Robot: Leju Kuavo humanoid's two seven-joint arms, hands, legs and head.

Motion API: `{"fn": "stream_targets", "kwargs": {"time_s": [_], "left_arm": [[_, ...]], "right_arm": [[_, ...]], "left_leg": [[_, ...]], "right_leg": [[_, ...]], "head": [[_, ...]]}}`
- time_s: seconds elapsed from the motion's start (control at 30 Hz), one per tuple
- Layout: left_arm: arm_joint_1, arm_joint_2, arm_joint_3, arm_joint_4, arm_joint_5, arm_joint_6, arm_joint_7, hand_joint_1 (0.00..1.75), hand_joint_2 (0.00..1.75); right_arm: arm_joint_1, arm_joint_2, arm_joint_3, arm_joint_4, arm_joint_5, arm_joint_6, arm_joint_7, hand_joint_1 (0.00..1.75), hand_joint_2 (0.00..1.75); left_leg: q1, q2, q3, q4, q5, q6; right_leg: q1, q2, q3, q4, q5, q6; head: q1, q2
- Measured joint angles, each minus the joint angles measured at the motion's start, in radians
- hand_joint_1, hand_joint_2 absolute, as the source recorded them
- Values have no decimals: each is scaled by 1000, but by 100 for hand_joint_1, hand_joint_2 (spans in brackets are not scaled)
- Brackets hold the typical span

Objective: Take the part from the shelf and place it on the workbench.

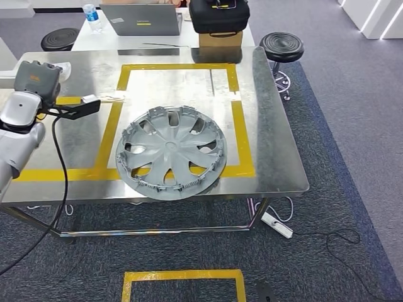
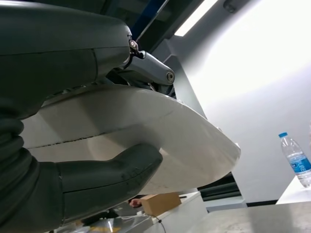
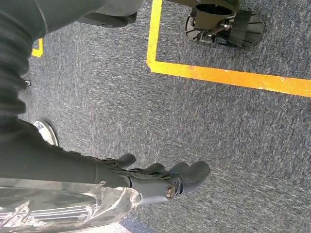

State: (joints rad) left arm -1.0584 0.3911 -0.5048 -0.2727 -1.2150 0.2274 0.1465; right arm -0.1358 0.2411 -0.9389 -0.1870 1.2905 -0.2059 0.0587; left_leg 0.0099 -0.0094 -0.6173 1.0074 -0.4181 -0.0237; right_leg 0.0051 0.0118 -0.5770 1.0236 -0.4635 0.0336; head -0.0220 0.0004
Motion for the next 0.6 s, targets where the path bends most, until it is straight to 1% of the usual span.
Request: {"fn": "stream_targets", "kwargs": {"time_s": [0.27,0.4,0.47,0.6], "left_arm": [[2,6,4,1,0,0,0,175,175],[3,8,9,3,0,-2,-4,0,175],[5,11,14,4,0,-3,-18,0,175],[12,15,27,5,0,0,-31,0,0]], "right_arm": [[-1,0,5,1,0,0,0,0,175],[-1,0,6,1,0,0,0,0,0],[-1,0,6,1,0,0,0,0,0],[-1,0,7,1,1,0,-1,0,0]], "left_leg": [[0,0,0,0,0,0],[0,0,0,0,0,0],[0,0,0,0,0,0],[0,0,0,0,0,0]], "right_leg": [[0,0,0,0,0,0],[0,0,0,0,0,0],[0,0,0,0,0,0],[0,0,0,0,0,0]], "head": [[0,0],[0,0],[0,0],[0,0]]}}
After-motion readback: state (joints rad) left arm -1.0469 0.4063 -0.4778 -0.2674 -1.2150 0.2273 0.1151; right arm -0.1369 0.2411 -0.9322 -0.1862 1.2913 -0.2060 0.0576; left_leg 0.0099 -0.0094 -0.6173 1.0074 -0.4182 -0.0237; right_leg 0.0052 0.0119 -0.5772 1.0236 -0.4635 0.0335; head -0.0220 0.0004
